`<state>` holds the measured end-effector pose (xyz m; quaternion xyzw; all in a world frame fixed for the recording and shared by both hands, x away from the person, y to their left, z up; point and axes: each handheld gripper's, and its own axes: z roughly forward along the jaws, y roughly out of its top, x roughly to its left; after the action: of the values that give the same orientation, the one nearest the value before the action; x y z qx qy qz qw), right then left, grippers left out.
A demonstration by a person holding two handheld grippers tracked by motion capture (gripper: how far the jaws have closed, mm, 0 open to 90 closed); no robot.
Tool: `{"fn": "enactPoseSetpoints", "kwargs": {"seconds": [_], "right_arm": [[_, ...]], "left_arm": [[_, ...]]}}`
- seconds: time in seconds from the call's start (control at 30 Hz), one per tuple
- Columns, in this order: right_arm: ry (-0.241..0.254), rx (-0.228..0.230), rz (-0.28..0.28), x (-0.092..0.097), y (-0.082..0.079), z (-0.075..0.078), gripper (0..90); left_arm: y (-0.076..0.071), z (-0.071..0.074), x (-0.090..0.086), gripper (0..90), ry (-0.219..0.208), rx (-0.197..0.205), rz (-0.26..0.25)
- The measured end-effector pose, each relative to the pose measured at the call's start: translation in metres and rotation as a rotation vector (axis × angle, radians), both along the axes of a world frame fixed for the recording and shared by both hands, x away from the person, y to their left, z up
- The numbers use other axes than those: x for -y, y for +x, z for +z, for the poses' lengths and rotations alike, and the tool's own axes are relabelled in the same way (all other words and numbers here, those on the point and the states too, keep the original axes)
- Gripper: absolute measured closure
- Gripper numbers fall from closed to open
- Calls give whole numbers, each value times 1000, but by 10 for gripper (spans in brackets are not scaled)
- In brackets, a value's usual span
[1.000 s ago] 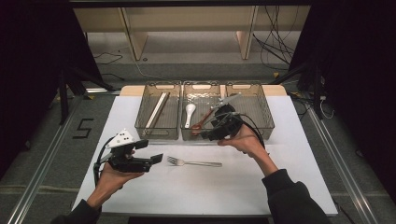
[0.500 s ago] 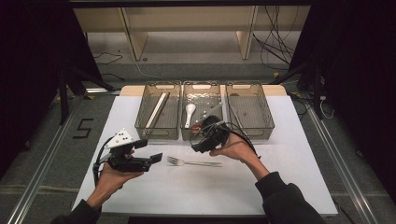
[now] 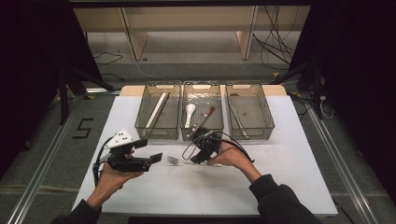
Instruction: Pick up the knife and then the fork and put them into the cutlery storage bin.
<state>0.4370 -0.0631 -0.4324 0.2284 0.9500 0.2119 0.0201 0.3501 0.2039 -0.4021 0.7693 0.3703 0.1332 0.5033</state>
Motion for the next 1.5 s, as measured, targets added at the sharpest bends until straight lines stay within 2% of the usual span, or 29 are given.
{"fn": "enactPoseSetpoints", "kwargs": {"seconds": [0.33, 0.7, 1.17, 1.5], "right_arm": [[-68, -28, 21, -4, 1, -16, 502], [-125, -61, 41, -7, 4, -24, 621], [-158, -46, 73, -11, 4, -27, 714], [-206, -40, 106, -18, 1, -26, 769]], "left_arm": [[0, 1, -1, 171, -2, 6, 2], [-1, 1, -1, 171, -12, 8, 8], [-1, 1, -1, 171, -10, 8, 8], [-1, 1, -1, 171, -4, 9, 7]]}}
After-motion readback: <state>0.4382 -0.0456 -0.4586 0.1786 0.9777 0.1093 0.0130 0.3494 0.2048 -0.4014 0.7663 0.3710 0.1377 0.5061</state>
